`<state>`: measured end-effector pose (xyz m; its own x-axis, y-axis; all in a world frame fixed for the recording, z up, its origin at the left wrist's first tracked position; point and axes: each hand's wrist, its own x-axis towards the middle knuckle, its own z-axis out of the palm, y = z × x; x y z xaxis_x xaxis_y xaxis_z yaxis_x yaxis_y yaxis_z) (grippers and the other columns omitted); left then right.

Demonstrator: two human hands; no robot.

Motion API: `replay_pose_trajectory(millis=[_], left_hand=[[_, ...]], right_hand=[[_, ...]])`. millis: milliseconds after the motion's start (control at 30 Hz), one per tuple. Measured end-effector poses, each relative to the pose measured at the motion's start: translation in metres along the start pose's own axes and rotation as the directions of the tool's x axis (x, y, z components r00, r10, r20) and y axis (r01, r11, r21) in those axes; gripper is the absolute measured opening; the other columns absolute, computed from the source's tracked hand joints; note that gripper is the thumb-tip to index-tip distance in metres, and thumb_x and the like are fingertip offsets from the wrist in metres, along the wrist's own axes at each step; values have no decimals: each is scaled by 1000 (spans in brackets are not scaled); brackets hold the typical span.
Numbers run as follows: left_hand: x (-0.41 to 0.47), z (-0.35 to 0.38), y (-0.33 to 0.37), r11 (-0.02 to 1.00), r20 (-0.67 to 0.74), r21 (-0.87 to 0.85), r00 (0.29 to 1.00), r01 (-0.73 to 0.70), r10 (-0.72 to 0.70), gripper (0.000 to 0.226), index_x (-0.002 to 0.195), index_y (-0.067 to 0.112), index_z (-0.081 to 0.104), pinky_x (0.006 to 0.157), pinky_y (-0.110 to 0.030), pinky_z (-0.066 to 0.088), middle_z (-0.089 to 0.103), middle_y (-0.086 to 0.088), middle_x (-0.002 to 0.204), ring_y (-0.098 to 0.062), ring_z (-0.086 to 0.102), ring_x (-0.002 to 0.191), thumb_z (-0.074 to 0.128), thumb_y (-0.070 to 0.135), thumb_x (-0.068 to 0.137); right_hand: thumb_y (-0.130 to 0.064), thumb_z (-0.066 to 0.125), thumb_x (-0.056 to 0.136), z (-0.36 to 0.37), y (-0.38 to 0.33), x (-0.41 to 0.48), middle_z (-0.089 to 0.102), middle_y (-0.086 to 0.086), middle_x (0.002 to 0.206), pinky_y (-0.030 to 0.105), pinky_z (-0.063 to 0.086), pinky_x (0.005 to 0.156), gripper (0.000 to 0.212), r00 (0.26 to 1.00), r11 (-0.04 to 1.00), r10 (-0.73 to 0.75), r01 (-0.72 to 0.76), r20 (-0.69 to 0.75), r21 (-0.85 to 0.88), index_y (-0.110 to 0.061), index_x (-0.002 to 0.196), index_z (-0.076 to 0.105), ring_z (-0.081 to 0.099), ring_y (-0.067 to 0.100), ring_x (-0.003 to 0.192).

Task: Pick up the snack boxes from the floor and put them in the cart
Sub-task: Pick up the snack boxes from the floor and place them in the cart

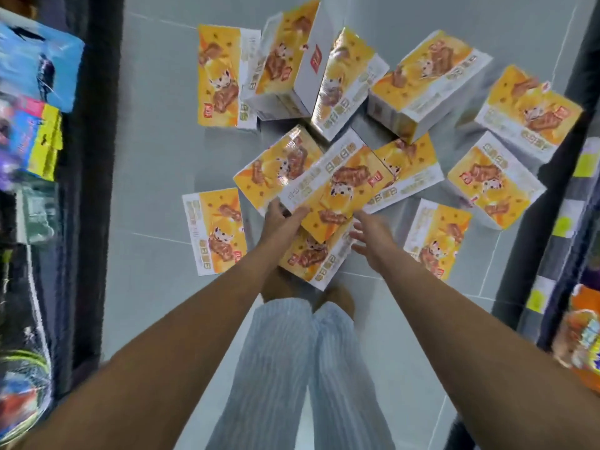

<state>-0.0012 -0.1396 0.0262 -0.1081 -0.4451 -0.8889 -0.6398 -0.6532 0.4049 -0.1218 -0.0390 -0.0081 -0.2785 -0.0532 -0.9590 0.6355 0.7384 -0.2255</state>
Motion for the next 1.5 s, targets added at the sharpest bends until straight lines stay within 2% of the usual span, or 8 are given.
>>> replay_pose_trajectory(millis=[133, 367, 567, 700, 867, 1100, 1267, 1500], left_hand=[[94, 11, -27, 916, -21, 383, 991, -117, 135, 77, 150, 19, 17, 110, -34, 29, 20, -3, 156, -23, 24, 142, 56, 49, 90], [172, 13, -43, 777, 63, 572, 958, -264, 279, 75, 146, 17, 33, 112, -44, 31, 34, -2, 152, -22, 32, 140, 53, 58, 86], [177, 8, -64, 870, 172, 445, 974, -213, 151, 90, 135, 22, 48, 104, -45, 42, 53, 3, 138, -19, 52, 124, 45, 81, 67], [160, 7, -72, 899, 234, 393, 967, -193, 106, 50, 114, 15, 42, 87, -34, 44, 52, 3, 115, -15, 54, 98, 51, 57, 88], [113, 2, -78, 943, 242, 306, 969, -133, 58, 42, 123, 22, 33, 66, -9, 39, 44, 18, 107, 2, 48, 85, 51, 46, 93], [23, -25, -86, 997, 170, 44, 983, 68, -74, 68, 134, 9, 28, 85, -28, 48, 50, -1, 127, -17, 54, 115, 57, 49, 88], [-50, -56, -85, 934, 121, -335, 989, 124, -88, 122, 147, 31, 16, 107, -52, 38, 41, -5, 148, -29, 45, 132, 66, 75, 46], [-171, -101, -86, 886, -40, -456, 997, -79, 69, 49, 137, 23, 45, 101, -40, 47, 59, -3, 131, -23, 60, 115, 55, 41, 92]], right_hand=[[-43, 59, 92, 21, 16, 76, 47, -3, 118, 40, 44, 93, 53, 995, 996, 56, -50, -79, 75, -16, 136, 45, 48, 21, 108], [-43, 61, 91, 32, 53, 145, 59, 9, 134, 19, 43, 49, 63, 999, 974, -7, 14, -32, 228, -14, 142, 38, 60, 10, 84], [-40, 52, 96, 41, 64, 154, 58, 6, 137, 33, 60, 72, 56, 980, 919, -82, 5, 180, 394, -24, 146, 35, 64, 24, 112], [-43, 63, 89, 35, 71, 142, 57, 8, 137, 54, 54, 89, 67, 984, 887, -77, -8, 164, 461, -26, 146, 30, 62, 30, 117], [-38, 60, 92, 25, 69, 103, 64, 9, 123, 46, 58, 81, 53, 994, 936, -108, 91, 31, 339, -19, 136, 35, 69, 26, 99], [-44, 61, 90, 7, 48, 18, 66, -1, 104, 13, 49, 49, 43, 970, 971, -235, 237, 64, -36, -20, 124, 49, 65, 7, 77], [-47, 67, 85, 9, 48, -53, 70, 6, 115, 41, 56, 88, 42, 933, 959, -247, 274, 262, -69, -25, 119, 57, 71, 23, 97], [-66, 72, 70, 18, 49, -161, 65, 6, 127, 51, 52, 94, 85, 886, 935, -196, 298, 421, -193, -28, 140, 42, 69, 27, 103]])
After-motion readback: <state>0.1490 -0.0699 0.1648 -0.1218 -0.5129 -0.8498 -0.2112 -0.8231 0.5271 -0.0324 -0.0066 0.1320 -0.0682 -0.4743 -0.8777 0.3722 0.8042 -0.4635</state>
